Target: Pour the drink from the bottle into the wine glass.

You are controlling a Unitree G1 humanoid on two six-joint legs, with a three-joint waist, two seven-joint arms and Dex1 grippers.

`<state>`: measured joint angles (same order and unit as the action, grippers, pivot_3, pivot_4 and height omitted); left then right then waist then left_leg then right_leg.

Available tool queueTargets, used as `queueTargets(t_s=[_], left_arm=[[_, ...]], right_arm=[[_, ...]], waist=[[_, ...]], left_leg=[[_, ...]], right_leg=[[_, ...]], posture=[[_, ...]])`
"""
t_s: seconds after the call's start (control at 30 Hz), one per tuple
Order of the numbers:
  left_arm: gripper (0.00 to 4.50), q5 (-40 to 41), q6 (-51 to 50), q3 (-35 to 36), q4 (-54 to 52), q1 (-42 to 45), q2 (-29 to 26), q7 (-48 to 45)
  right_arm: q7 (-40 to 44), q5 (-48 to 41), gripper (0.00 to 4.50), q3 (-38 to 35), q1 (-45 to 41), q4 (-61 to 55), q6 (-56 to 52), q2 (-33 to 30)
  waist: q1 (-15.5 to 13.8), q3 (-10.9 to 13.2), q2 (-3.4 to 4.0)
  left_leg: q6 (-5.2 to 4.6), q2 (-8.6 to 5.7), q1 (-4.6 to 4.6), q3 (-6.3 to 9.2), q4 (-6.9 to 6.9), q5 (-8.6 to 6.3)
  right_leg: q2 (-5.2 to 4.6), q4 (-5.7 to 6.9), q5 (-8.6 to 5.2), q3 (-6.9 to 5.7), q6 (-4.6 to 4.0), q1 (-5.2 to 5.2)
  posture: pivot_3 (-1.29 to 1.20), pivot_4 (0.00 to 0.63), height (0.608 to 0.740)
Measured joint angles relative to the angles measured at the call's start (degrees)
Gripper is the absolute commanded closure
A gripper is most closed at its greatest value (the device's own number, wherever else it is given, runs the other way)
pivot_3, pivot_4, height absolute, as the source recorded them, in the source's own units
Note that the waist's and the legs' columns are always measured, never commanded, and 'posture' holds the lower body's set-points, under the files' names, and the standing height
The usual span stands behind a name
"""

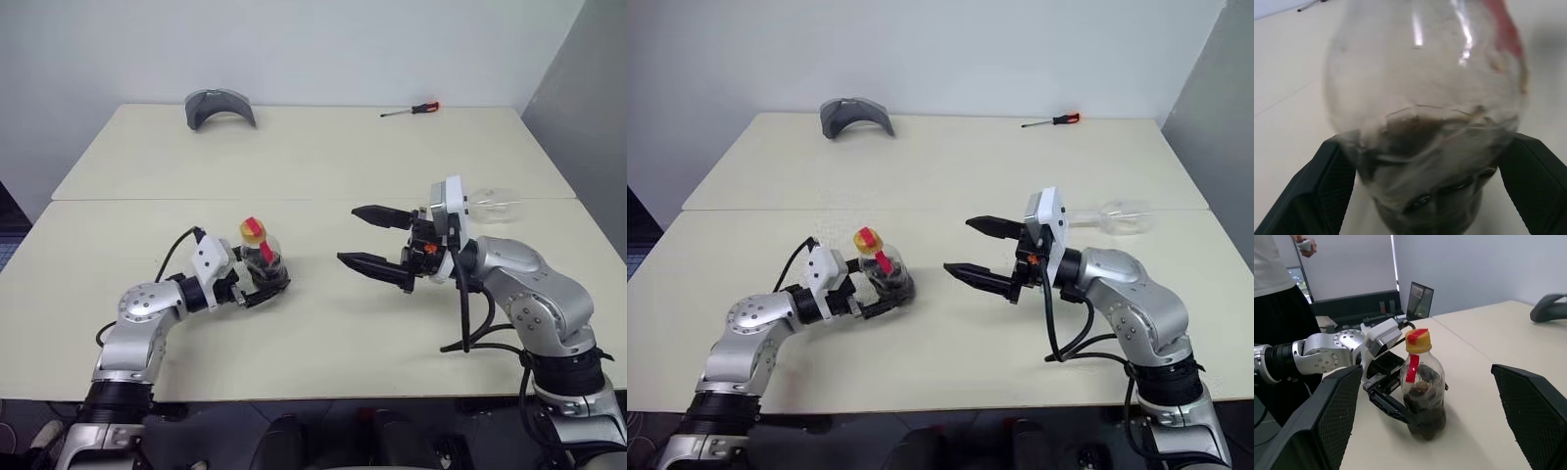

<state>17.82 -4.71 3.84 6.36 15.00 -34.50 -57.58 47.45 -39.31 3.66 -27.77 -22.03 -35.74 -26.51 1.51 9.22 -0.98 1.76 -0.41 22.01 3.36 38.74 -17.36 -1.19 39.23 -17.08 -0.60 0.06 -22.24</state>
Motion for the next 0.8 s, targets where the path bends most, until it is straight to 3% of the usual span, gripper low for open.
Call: queueTargets(t_s=[0.8], left_arm=[[0.05, 1.5, -1.4, 2.9, -0.1, -0.9, -5.9, -3.2]], right_arm=[[0.1, 2.1, 0.00, 1.0, -0.6, 2.2, 1.6, 2.7]], waist=[[0.0, 0.0, 0.03]], left_leg=[[0.00, 0.01, -0.01, 0.00, -0.02, 0.00]], right_leg=[[0.00, 0.00, 0.00, 0.01, 0.00, -0.01]], posture=[[0.00, 0.150, 0.740]])
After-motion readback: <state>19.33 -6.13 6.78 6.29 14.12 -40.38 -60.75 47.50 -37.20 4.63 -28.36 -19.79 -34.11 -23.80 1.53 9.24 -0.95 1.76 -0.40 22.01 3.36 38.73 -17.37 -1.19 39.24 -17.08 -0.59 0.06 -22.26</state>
